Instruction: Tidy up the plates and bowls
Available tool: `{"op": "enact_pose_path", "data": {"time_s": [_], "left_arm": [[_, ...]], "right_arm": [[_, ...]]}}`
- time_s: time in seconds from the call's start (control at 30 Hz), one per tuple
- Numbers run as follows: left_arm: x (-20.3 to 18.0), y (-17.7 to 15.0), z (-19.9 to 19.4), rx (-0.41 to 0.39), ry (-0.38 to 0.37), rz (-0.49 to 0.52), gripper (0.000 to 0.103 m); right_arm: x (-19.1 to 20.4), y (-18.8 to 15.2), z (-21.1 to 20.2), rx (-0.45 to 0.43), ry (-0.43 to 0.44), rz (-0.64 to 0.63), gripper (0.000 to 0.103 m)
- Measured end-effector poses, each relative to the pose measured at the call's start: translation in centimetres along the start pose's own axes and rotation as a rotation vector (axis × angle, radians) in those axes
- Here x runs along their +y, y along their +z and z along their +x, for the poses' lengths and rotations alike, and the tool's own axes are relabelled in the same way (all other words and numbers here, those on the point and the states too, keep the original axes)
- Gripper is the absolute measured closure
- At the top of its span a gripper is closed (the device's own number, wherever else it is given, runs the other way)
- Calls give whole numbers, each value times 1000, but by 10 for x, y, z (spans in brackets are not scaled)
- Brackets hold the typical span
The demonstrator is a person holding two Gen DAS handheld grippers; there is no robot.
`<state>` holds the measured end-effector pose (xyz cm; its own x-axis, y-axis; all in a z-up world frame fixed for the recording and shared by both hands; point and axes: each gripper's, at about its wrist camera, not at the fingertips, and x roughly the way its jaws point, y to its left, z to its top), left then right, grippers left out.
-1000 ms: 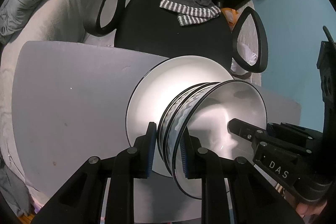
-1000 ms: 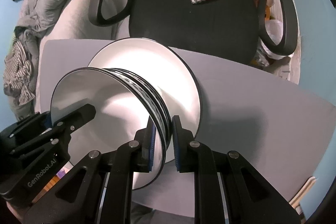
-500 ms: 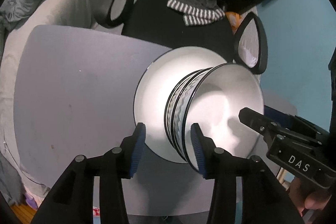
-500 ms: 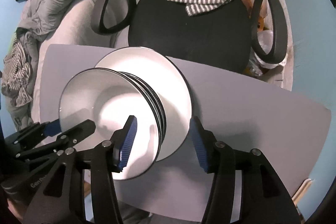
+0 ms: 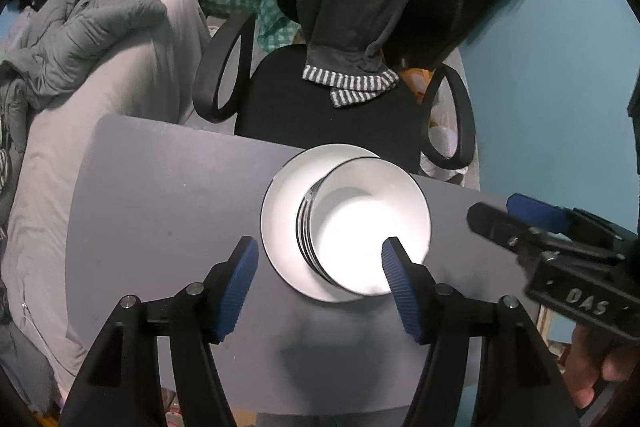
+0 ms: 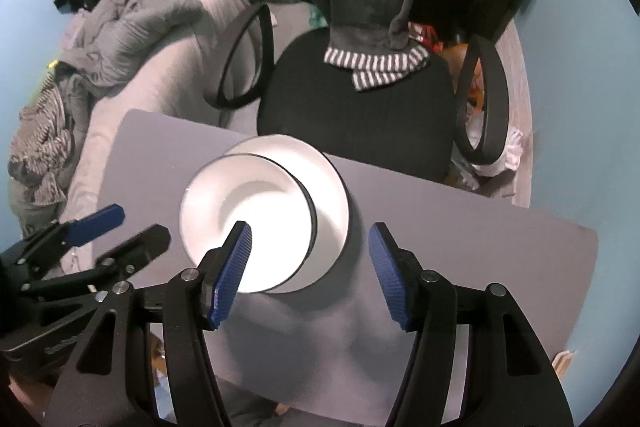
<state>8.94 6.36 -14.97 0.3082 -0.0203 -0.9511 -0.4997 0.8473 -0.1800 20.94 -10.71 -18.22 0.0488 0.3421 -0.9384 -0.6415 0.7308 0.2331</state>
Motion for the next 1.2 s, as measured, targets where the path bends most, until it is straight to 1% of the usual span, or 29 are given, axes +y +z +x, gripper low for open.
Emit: {"op": "enact_pose_path", "data": {"time_s": [0.07,0.17,0.23,0.27,0.3,0.4,0.47,0.63,0.73,0.9,1.2], "left_arm": [[1,-2,-9,-16,-18,-12,38],[-1,-6,-23,-50,-22,-12,37],[-4,-8,-31,-66,-17,-5,34],[-5,-10,-36,-77,-16,-1,28],[-6,-11,-41,-96,-21,7,25],[-11,-16,-57,-134,-17,33,25],[-14,-19,-65,-144,-25,44,23],[-20,-22,-82,-172,-42,46,23],[-26,-23,-91,-202,-19,57,23],[-32,-29,-105,-223,-32,63,22],[-38,-39,-112,-242,-8,97,22]], "right_arm": [[1,-1,-10,-21,9,7,42],[1,-5,-27,-58,20,19,42],[1,-8,-38,-79,17,25,42],[2,-9,-43,-90,14,26,42],[2,-10,-47,-99,11,23,41],[6,-16,-61,-134,-11,4,41],[6,-19,-68,-152,-29,-7,41],[5,-28,-84,-183,-40,-9,41],[6,-33,-91,-192,-52,-10,40],[7,-39,-104,-223,-81,-16,39],[5,-47,-115,-242,-82,-8,39]]}}
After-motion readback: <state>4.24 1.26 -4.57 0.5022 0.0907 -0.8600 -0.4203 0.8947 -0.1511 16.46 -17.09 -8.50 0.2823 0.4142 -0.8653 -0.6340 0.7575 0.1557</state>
